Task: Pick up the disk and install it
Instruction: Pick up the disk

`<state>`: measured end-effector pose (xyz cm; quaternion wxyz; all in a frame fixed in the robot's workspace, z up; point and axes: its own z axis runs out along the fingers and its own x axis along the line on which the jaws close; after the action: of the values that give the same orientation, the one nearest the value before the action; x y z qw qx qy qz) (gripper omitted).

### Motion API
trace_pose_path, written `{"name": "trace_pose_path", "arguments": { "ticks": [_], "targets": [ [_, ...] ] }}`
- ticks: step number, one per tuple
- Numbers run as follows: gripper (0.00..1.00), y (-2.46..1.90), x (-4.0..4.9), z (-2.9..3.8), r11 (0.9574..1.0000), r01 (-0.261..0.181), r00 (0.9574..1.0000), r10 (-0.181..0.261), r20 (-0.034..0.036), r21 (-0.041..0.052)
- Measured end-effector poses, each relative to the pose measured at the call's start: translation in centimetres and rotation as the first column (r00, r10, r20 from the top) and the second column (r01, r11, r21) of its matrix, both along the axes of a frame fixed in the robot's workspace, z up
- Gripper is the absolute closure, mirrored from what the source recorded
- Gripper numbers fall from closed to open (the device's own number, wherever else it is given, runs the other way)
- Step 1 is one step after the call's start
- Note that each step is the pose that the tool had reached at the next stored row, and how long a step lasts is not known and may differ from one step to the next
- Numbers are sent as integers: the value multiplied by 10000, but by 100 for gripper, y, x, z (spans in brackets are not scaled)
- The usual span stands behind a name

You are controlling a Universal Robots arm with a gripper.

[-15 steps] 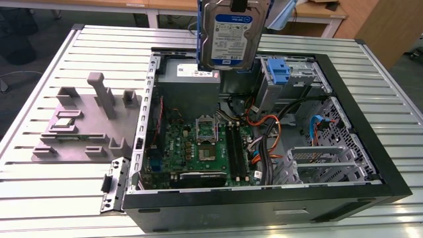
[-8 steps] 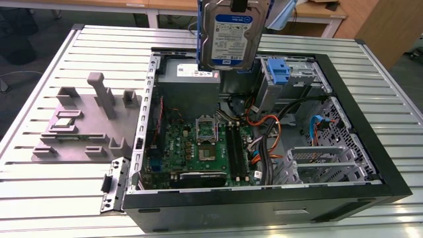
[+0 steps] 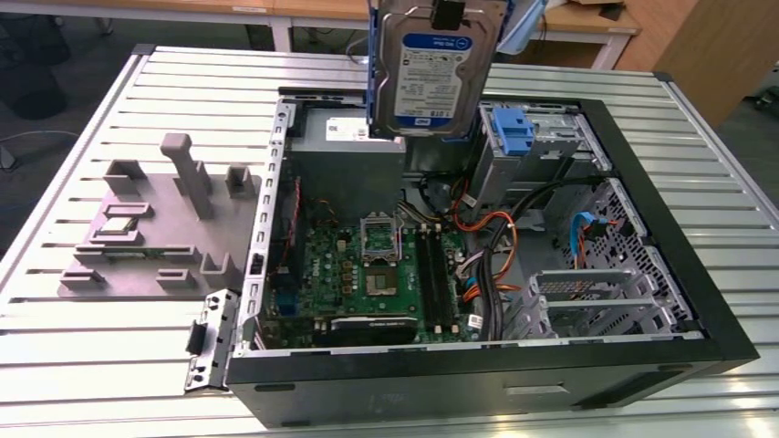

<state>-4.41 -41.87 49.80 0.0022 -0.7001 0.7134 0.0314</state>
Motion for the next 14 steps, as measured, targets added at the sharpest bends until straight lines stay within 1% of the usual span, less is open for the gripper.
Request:
{"name": "trace_pose_path", "arguments": {
  "ticks": [12, 14],
  "targets": [
    [65, -195, 67, -9, 10000, 5, 10000, -5, 0, 1],
    [65, -212, 78, -10, 10000, 5, 10000, -5, 0, 1]
  ]
}}
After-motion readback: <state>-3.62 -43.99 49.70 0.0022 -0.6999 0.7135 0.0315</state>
